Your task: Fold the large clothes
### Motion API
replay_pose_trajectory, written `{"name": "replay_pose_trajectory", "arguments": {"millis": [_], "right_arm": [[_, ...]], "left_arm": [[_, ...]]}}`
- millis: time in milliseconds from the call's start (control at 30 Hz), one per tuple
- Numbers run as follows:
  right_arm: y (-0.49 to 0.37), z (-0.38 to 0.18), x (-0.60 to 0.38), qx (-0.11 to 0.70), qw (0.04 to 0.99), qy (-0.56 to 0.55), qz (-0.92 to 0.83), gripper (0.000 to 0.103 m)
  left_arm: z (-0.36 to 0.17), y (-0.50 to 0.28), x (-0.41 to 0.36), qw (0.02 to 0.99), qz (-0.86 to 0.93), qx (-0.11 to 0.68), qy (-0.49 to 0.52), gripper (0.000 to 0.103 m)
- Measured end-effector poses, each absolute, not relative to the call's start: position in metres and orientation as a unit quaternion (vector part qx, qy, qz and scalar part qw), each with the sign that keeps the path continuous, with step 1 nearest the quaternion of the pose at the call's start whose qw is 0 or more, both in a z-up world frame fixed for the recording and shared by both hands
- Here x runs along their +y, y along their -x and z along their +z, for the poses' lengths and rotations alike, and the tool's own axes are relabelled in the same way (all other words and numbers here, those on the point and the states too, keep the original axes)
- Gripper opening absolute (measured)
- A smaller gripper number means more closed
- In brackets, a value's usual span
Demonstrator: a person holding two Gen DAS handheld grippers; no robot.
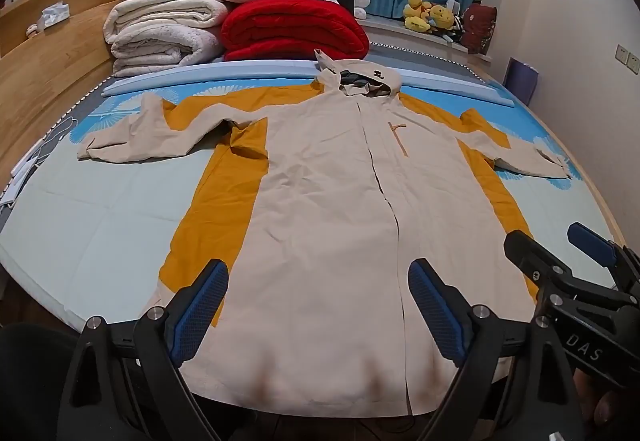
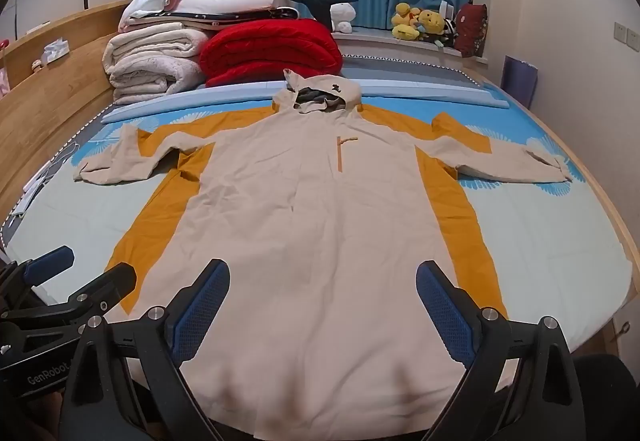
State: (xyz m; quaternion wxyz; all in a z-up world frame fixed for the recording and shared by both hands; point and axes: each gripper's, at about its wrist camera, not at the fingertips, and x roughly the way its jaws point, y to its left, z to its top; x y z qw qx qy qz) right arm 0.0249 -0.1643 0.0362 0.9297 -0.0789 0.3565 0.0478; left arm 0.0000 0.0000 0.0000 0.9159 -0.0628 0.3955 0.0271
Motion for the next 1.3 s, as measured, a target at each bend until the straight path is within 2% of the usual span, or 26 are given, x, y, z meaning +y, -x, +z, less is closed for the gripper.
{"name": "replay_pose_trajectory", "arguments": {"millis": [1033, 1133, 1300], "right_arm": [[-0.026, 0.036, -0.164, 0.355, 0.930, 0.079, 0.048, 0.095], [-0.026, 0.036, -0.164, 0.356, 0.930, 0.079, 0.048, 0.095], [-0.028, 0.035, -0.165, 0.356, 0.930, 0.081, 0.047, 0.095]], "left_arm": [[0.000, -0.002, -0.001, 0.917, 0.028, 0.394, 0.062, 0.087], [0.000, -0.002, -0.001, 0.917, 0.025, 0.394, 0.062, 0.085], [0.005, -0.009, -0.012, 0.916, 0.020, 0.396, 0.061, 0.074]]}}
